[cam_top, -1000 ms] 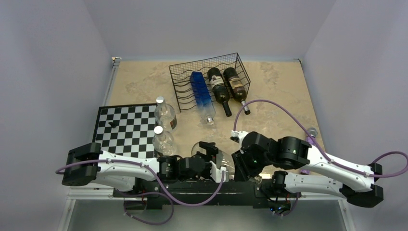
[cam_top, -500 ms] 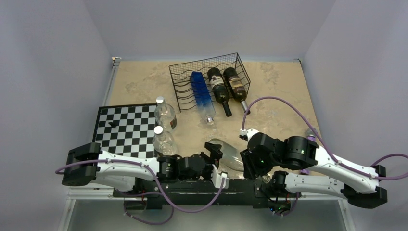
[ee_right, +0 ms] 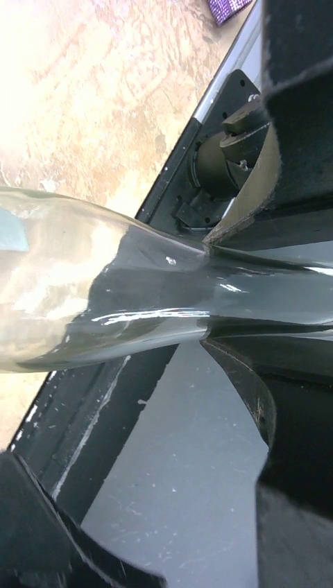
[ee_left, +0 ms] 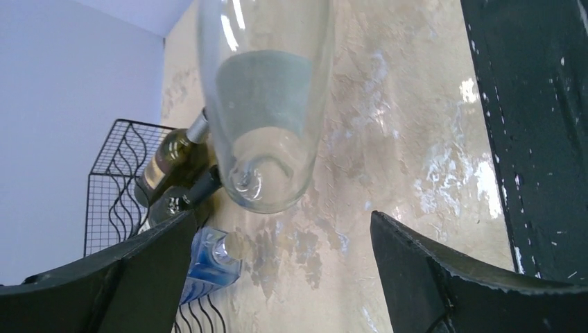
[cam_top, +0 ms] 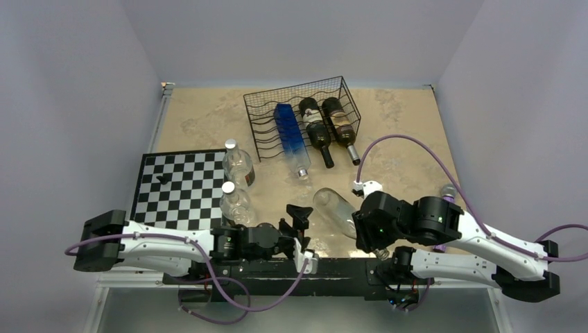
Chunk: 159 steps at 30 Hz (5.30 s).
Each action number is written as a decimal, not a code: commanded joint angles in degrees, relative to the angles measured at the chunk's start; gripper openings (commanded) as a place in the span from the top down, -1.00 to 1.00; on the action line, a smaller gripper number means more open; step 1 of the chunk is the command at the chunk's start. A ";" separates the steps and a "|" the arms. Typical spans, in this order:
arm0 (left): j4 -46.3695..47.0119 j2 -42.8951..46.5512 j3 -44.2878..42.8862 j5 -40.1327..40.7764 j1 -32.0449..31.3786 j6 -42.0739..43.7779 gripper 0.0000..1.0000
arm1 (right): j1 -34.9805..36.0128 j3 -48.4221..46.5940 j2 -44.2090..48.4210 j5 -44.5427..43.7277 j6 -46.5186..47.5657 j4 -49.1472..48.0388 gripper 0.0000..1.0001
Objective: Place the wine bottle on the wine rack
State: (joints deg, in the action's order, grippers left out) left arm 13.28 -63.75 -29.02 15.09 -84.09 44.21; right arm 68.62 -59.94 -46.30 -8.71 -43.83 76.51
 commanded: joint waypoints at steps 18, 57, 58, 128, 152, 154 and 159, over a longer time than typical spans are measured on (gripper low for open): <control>-3.58 31.10 3.15 0.93 -0.19 -16.90 -0.99 | -0.07 5.16 5.74 -15.72 -1.17 -17.57 1.00; -22.07 45.03 -12.56 12.25 -0.19 -27.77 -0.99 | -0.35 20.10 -5.28 -9.58 3.13 -80.18 1.00; -22.14 44.98 -12.60 12.25 -0.19 -27.71 -0.99 | -0.70 20.00 -6.29 -10.03 3.14 -81.01 1.00; -31.04 42.24 -16.42 17.47 -0.08 -30.75 -0.99 | -17.84 -2.15 -67.57 -15.58 0.79 -137.01 1.00; -43.08 47.21 -22.20 21.91 -0.10 -35.22 -0.99 | -17.93 -1.37 -64.66 -13.88 -5.12 -124.00 -0.58; -43.96 47.62 -22.93 22.94 -0.10 -35.50 -0.99 | -17.80 -0.63 -60.85 -13.35 -3.94 -120.17 -0.61; -44.48 48.78 -23.73 25.31 -0.08 -35.36 -0.99 | -16.13 -0.39 -52.81 -14.90 -0.50 -108.57 -0.67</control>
State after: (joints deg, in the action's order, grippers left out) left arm -30.41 -16.08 -50.39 37.21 -84.07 9.76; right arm 51.11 -59.53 -106.65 -21.56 -47.27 -38.63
